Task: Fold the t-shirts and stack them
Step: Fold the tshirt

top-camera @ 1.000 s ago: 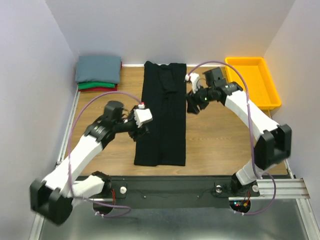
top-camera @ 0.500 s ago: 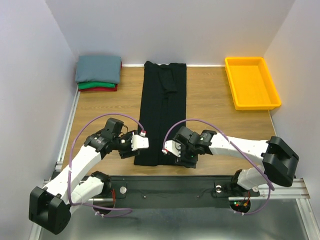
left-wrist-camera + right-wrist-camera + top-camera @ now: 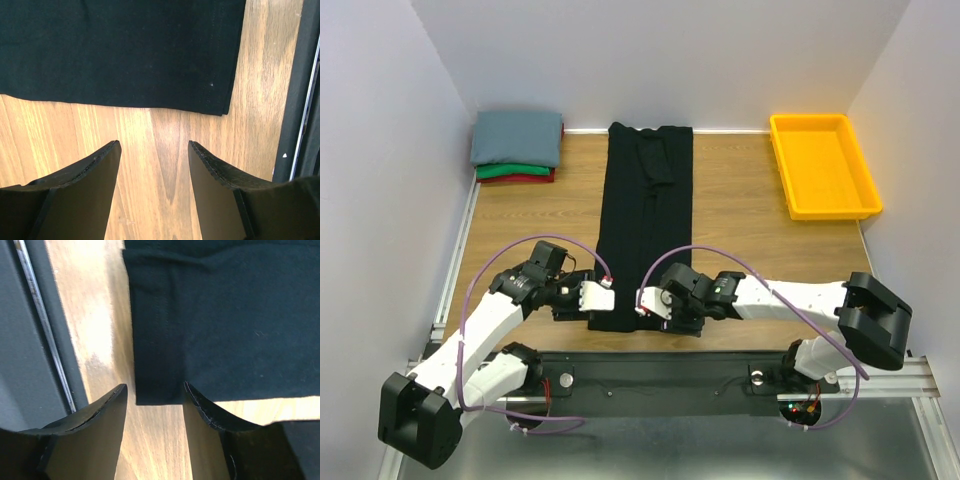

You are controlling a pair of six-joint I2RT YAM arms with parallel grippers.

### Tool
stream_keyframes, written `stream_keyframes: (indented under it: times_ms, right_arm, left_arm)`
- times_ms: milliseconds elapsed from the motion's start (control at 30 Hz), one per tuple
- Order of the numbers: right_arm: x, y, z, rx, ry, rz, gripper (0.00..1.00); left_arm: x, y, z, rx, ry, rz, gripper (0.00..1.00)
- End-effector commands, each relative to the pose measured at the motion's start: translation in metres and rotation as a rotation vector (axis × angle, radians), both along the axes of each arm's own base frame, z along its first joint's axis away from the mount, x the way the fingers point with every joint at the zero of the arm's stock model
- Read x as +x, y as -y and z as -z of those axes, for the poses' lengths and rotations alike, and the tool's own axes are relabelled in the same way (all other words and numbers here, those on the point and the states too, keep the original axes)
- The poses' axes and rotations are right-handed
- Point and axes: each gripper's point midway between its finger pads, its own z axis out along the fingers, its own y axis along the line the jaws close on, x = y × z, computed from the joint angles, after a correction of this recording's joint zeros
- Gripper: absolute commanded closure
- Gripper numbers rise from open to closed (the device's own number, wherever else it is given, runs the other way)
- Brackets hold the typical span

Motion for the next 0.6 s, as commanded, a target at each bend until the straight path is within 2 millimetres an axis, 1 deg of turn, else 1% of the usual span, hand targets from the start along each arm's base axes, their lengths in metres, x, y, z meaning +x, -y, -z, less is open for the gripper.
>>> stream_keyframes:
  times_ms: [0, 67, 133, 167, 200, 300, 333, 367, 400, 467, 500, 567]
  right_arm:
    - [-0.006, -0.012, -0.004, 0.054, 0.005, -0.019, 0.47]
    - [-0.010, -0.012, -0.005, 0.062, 0.000, -0.027, 0.46]
    - [-0.010, -0.009, 0.002, 0.037, 0.000, -0.030, 0.46]
    - [-0.011, -0.007, 0.007, 0.019, -0.005, -0.032, 0.47]
    - [-0.012, -0.003, 0.017, -0.007, -0.015, -0.034, 0.47]
    - [-0.009, 0.002, 0.030, -0.034, -0.006, -0.015, 0.48]
    - [-0.008, 0.011, 0.042, -0.087, 0.000, 0.000, 0.51]
    - [-0.007, 0.015, 0.048, -0.111, 0.000, 0.018, 0.57]
    - [-0.008, 0.021, 0.056, -0.147, -0.008, 0.031, 0.59]
    - [-0.007, 0.024, 0.058, -0.158, -0.002, 0.046, 0.66]
    - [-0.005, 0.024, 0.057, -0.156, 0.005, 0.053, 0.78]
    - [-0.001, 0.020, 0.051, -0.141, 0.022, 0.063, 0.91]
  left_arm:
    - [-0.002, -0.001, 0.002, 0.015, -0.003, 0.028, 0.32]
    - [-0.003, 0.000, 0.001, 0.008, -0.015, 0.023, 0.32]
    - [-0.004, 0.002, 0.000, -0.001, -0.018, 0.028, 0.32]
    - [-0.004, 0.003, -0.001, -0.006, -0.017, 0.032, 0.32]
    - [-0.004, 0.003, -0.002, -0.007, -0.015, 0.037, 0.32]
    - [-0.002, 0.004, -0.004, -0.009, -0.011, 0.039, 0.32]
    - [-0.002, 0.005, -0.003, -0.007, -0.026, 0.035, 0.32]
    - [-0.001, 0.006, -0.006, -0.009, -0.037, 0.036, 0.32]
    - [-0.002, 0.007, -0.007, -0.008, -0.052, 0.046, 0.31]
    - [-0.006, 0.012, -0.010, -0.014, -0.089, 0.073, 0.30]
    - [-0.006, 0.014, -0.011, -0.015, -0.093, 0.085, 0.30]
    - [-0.008, 0.018, -0.011, -0.014, -0.071, 0.140, 0.30]
